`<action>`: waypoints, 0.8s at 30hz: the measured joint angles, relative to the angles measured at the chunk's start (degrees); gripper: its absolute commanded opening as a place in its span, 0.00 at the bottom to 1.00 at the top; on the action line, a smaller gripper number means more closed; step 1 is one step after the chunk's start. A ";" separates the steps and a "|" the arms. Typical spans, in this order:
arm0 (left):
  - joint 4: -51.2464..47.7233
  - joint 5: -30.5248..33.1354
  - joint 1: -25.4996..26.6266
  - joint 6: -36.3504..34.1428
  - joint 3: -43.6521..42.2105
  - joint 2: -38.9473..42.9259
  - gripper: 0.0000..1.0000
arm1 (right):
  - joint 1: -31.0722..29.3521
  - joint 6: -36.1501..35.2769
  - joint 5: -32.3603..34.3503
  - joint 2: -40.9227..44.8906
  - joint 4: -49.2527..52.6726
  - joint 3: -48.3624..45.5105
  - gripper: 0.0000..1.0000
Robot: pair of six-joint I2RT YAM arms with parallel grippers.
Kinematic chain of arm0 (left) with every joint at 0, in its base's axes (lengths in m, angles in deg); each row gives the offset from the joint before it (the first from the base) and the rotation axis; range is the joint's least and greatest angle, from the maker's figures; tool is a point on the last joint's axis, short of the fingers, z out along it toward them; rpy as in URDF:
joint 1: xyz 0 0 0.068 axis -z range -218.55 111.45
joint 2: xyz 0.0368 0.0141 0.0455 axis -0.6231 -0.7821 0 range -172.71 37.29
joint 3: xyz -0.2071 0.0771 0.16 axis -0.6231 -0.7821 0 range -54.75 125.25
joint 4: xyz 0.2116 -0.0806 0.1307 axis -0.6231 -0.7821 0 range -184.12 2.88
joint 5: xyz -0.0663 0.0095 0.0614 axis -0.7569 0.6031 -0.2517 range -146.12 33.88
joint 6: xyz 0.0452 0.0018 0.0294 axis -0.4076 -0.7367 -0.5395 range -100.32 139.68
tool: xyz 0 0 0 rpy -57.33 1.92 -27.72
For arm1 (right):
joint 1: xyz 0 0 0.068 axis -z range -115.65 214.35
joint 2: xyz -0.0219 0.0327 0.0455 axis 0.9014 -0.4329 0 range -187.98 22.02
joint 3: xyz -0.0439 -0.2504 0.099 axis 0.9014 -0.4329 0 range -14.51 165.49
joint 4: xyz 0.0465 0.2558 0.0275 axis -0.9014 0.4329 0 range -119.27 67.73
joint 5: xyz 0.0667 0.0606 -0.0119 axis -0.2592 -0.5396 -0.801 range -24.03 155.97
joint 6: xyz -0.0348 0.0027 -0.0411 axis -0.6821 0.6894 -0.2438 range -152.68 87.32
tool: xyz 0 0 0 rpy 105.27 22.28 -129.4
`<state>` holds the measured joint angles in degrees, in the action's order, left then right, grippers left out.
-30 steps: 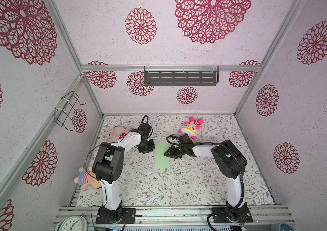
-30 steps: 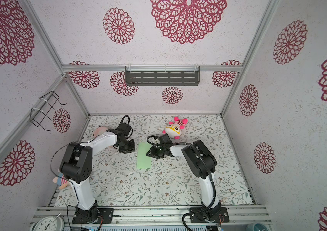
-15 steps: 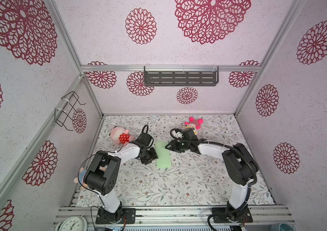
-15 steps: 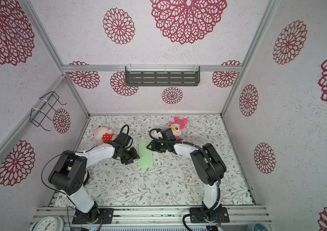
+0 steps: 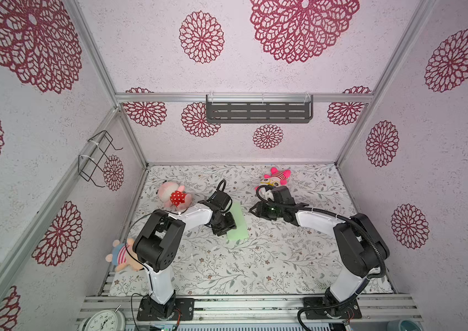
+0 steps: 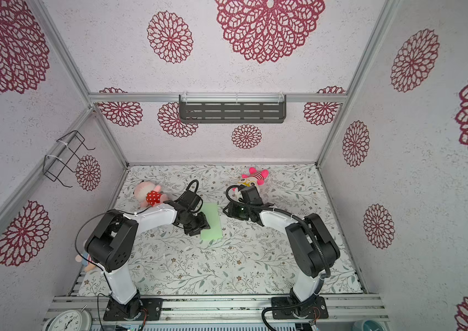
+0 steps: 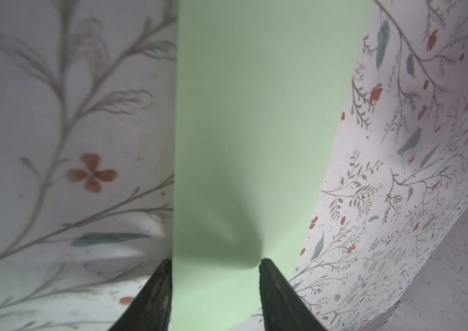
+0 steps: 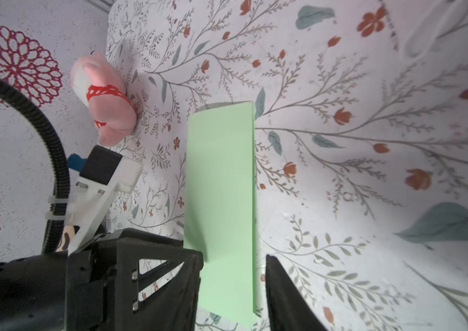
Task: Fold a paper plane with a square sheet of paper (pick it up from the middle)
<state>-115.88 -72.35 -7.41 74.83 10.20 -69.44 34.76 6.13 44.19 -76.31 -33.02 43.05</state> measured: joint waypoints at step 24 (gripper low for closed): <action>4.13 -4.68 -4.46 -7.48 2.62 2.99 0.28 | -6.21 8.92 4.04 4.63 -3.13 -5.46 0.22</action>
<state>-111.75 -77.03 -11.87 67.36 12.82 -66.45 28.56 15.05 48.23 -71.67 -36.14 37.58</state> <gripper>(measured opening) 0.320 0.249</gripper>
